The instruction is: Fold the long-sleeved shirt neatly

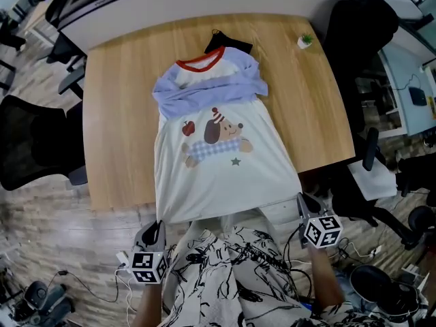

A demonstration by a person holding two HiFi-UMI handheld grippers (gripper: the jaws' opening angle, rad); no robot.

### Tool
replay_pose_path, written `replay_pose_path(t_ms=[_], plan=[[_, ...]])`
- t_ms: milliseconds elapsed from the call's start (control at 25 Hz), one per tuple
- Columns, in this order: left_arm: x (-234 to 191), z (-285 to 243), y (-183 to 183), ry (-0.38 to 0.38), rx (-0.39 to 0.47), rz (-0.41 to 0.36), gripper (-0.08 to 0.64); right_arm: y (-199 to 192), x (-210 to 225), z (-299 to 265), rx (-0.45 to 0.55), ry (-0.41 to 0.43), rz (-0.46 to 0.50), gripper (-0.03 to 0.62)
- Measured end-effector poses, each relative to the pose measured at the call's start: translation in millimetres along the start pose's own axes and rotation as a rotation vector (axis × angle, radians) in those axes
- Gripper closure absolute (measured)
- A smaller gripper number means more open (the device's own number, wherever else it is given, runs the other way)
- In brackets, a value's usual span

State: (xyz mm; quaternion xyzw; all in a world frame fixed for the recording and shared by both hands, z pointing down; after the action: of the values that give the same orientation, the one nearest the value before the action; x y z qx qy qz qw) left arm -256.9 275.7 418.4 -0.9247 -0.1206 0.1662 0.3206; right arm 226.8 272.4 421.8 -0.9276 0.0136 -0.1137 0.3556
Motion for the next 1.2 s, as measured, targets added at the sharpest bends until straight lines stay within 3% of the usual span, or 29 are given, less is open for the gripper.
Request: replay_pose_path(t_ms=[200, 600, 960, 1200], plan=[[-5, 1, 46, -0.007, 0.094, 0.003, 0.531, 42, 0, -5, 0.059, 0.050, -0.023, 0.574], [-42, -30, 176, 0.032, 0.268, 0.039, 0.531, 196, 18, -62, 0.173, 0.198, 0.006, 0.574], [-69, -84, 275, 0.106, 0.335, -0.026, 0.531, 291, 36, -136, 0.230, 0.255, 0.036, 0.574], [-85, -118, 316, 0.150, 0.345, -0.031, 0.531, 342, 45, -182, 0.249, 0.297, 0.063, 0.574]])
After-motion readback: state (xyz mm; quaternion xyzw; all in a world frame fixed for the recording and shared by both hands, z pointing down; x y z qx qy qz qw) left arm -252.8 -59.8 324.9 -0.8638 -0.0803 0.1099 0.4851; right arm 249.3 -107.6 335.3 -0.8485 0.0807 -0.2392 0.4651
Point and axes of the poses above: the fingertips, and each gripper's own axes: z backward along the fingers, x to its right, y out of its top, the point moved 5 cm from there along z, backward along the fingers, and after that the axes turned 3 degrees about x, right-handed, at the moved point
